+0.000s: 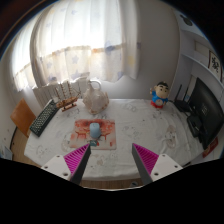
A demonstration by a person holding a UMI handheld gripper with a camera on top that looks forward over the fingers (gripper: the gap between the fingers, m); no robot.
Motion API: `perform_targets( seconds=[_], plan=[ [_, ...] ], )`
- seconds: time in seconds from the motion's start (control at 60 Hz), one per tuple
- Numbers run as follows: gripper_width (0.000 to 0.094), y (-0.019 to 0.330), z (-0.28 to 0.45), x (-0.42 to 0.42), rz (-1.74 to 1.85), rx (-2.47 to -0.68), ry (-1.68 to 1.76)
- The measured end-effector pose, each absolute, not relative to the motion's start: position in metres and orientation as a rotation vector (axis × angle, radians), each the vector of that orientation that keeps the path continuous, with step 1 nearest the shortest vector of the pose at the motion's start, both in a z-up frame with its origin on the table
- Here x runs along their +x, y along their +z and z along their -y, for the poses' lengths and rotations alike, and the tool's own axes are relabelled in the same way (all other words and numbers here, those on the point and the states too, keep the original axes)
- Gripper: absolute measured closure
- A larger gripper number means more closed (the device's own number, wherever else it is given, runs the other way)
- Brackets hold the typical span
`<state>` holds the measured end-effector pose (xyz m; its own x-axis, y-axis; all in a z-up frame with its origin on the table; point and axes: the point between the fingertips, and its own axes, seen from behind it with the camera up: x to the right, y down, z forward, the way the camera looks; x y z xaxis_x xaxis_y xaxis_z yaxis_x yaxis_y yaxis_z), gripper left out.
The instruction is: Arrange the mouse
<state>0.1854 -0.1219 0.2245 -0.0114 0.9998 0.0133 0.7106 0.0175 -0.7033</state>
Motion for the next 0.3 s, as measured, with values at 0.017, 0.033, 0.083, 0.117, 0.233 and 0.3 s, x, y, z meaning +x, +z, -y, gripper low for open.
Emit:
perform_targets(
  seconds=[0.017, 0.033, 0.083, 0.117, 0.233, 0.3],
  plan=[
    [0.0081, 0.226, 0.122, 0.186, 1.774, -1.744, 0.721],
    [0.0082, 0.227, 0.122, 0.186, 1.773, -1.74, 0.723],
    [0.0083, 0.229, 0.119, 0.189, 1.764, -1.732, 0.716],
    [0.0082, 0.231, 0.118, 0.189, 1.76, -1.732, 0.713],
    [0.0082, 0.237, 0.115, 0.188, 1.75, -1.713, 0.71],
    [0.008, 0.233, 0.121, 0.193, 1.762, -1.729, 0.722]
  ],
)
